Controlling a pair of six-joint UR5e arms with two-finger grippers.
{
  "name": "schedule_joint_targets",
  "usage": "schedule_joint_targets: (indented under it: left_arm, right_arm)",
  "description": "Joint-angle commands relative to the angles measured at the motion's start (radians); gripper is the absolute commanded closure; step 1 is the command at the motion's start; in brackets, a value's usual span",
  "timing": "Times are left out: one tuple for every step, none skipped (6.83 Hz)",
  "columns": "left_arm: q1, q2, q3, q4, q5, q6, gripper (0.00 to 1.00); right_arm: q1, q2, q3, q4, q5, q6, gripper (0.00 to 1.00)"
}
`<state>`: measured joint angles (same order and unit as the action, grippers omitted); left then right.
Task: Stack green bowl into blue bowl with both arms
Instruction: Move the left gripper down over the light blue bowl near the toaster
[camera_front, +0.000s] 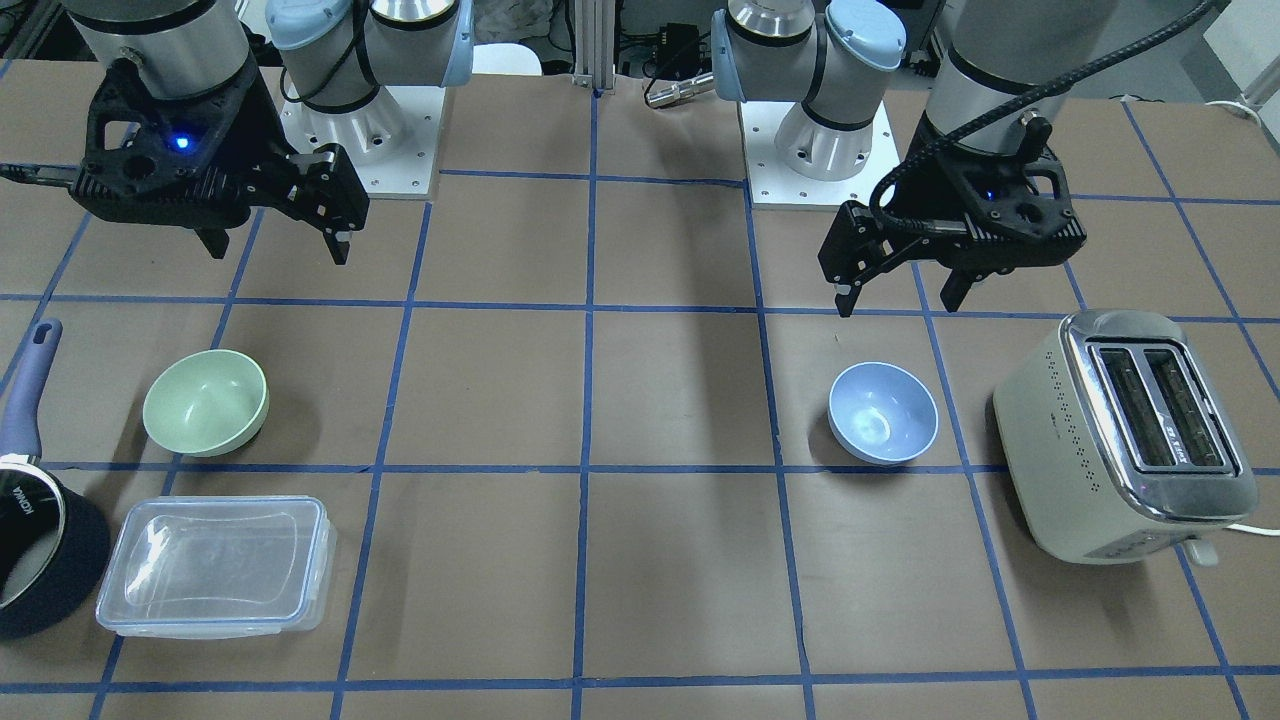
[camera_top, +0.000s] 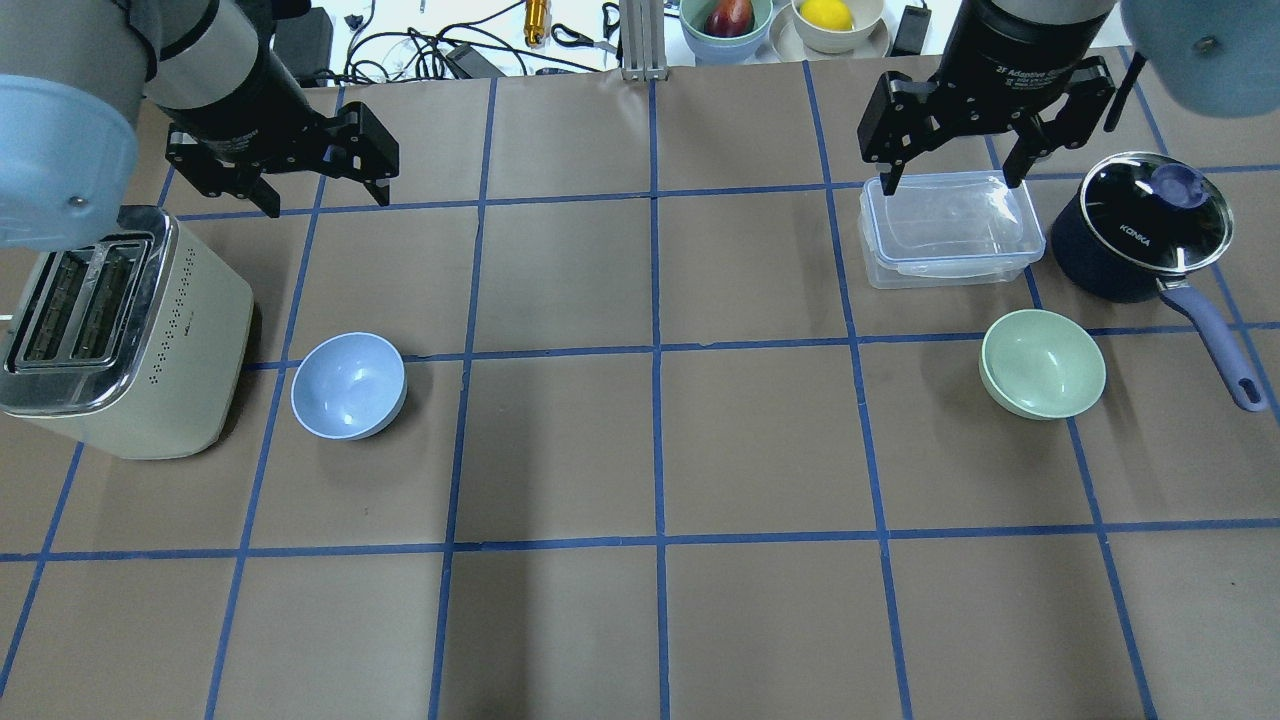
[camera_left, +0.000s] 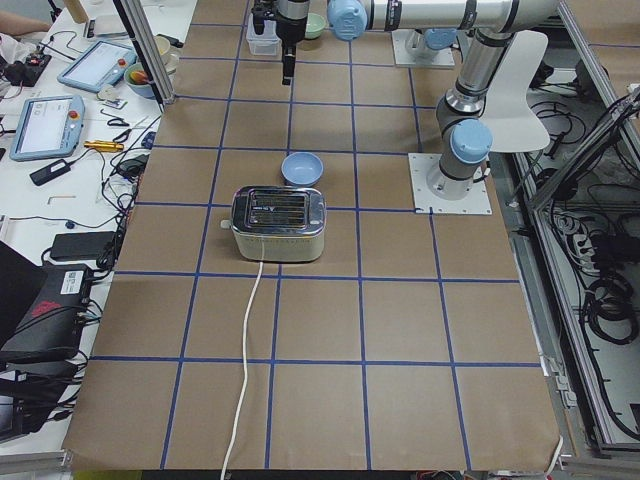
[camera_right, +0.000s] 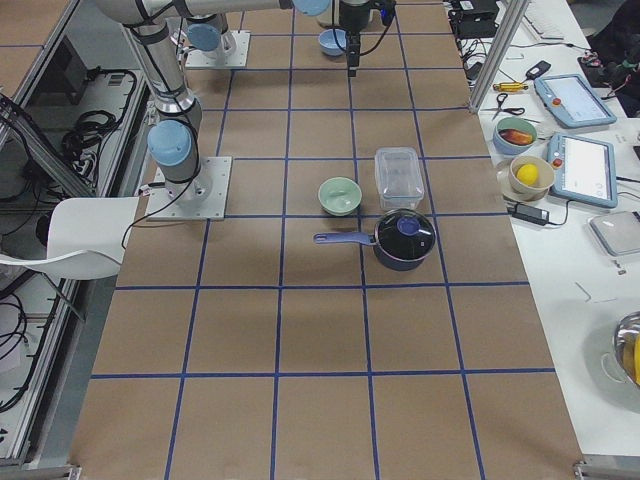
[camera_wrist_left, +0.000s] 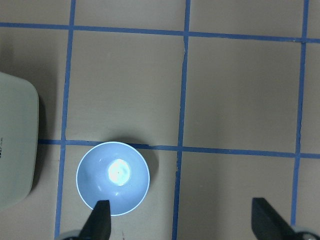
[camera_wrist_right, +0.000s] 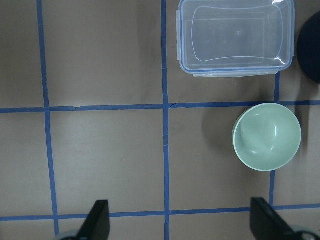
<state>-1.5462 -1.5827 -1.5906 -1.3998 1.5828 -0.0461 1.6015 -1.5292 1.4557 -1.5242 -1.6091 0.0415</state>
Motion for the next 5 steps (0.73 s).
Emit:
schedule_joint_targets:
  left_arm:
    - [0.003, -0.016, 0.006, -0.025, -0.007, 0.0, 0.0]
    - [0.006, -0.016, 0.018, -0.027, -0.006, 0.002, 0.0]
    - [-0.002, -0.014, 0.014, -0.027, -0.003, 0.0, 0.0]
    - [-0.005, -0.008, 0.017, -0.042, -0.003, 0.002, 0.0]
    - [-0.005, -0.01, 0.017, -0.048, -0.003, 0.0, 0.0]
  right_arm:
    - [0.0, 0.0, 0.0, -0.001, 0.0, 0.0, 0.0]
    - [0.0, 0.0, 0.0, -0.001, 0.0, 0.0, 0.0]
    - [0.0, 0.0, 0.0, -0.001, 0.0, 0.001, 0.0]
    - [0.0, 0.0, 0.0, -0.001, 0.0, 0.0, 0.0]
    - [-0.002, 0.001, 0.0, -0.001, 0.0, 0.001, 0.0]
